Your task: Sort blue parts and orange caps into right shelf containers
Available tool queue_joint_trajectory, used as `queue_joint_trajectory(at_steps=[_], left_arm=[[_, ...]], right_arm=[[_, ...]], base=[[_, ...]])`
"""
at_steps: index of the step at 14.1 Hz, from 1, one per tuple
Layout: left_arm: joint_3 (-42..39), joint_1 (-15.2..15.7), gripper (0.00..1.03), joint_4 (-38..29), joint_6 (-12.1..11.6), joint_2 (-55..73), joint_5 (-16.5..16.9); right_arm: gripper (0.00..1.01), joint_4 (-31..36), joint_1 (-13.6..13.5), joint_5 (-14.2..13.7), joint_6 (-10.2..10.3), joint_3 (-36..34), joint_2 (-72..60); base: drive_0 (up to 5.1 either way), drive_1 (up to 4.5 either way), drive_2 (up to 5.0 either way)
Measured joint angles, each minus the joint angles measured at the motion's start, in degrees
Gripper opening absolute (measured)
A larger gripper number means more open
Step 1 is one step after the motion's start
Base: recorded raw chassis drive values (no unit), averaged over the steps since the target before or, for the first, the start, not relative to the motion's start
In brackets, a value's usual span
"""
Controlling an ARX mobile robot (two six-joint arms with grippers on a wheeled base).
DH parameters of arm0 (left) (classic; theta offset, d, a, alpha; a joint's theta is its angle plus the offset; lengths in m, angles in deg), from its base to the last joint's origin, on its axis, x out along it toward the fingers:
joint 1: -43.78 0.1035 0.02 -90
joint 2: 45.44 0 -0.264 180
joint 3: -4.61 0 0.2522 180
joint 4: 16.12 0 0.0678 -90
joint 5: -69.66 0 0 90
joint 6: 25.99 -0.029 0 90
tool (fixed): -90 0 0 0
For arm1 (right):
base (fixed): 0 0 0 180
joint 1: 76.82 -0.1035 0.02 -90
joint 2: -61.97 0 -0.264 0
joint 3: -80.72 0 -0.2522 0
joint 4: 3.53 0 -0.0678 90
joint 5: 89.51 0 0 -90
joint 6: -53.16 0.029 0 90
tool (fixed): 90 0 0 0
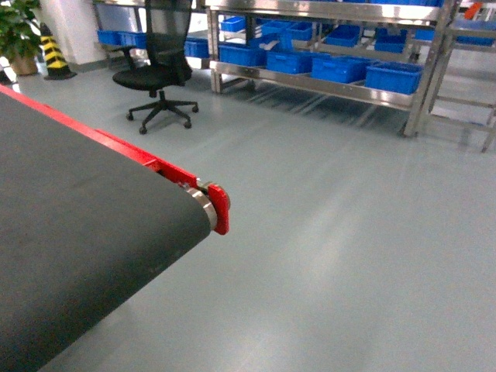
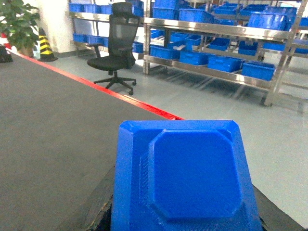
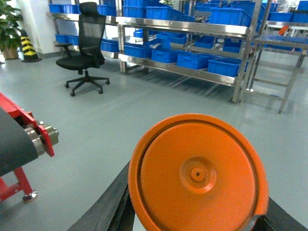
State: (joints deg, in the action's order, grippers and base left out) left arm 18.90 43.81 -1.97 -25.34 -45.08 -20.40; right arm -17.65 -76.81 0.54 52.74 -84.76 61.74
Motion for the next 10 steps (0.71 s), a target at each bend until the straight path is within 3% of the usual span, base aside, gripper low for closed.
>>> queue_joint_trajectory(at_steps=[10], left_arm=[[0.0, 0.0, 0.44, 0.0, 0.0, 0.0, 0.0]], right_arm=[[0.44, 0.0, 0.0, 0.0, 0.0, 0.0, 0.0]], base=[[-1.5, -1.54, -1.5]])
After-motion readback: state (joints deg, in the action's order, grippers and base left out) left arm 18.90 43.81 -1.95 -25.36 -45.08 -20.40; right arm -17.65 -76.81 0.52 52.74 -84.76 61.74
